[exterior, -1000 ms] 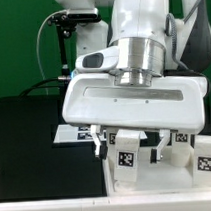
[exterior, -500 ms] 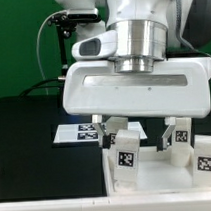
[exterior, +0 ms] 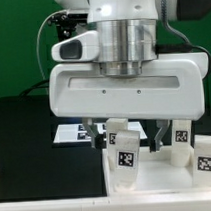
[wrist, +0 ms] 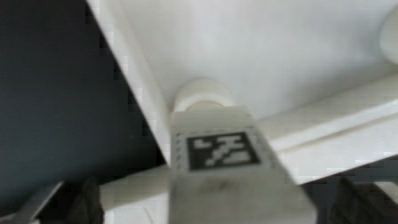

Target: Assemble square table

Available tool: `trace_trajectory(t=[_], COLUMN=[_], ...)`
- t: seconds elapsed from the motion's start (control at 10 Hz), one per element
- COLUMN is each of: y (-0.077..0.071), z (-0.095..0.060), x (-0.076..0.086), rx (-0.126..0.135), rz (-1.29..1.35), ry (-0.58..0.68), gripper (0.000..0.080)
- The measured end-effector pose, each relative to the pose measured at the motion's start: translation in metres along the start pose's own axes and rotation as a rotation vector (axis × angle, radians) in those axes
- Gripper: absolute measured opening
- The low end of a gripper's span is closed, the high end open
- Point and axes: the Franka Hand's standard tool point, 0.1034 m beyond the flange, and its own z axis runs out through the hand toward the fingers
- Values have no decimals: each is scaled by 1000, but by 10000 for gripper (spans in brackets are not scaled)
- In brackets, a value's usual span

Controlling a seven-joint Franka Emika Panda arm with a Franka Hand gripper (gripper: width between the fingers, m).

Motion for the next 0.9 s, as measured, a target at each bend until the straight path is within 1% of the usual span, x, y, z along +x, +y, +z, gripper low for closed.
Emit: trace_trajectory(t=[0.1,0.2,0.3,0.4,0.5,0.6,0.7,0.9], y=[1,0,1,2,2,2,2,2], z=[-3,-2,-2,-2,-2,-2,-2,-1], x=[5,7,7,7,7,7,7,7], rx=[-1,-1,-3,-3,-3,-3,-4,-6], rz=[5,17,35,51,122,198,265,511], ry=[-25,-4,-5,-5,-5,-5,-5,36], gripper=[648,648,547,410,410,284,284,284])
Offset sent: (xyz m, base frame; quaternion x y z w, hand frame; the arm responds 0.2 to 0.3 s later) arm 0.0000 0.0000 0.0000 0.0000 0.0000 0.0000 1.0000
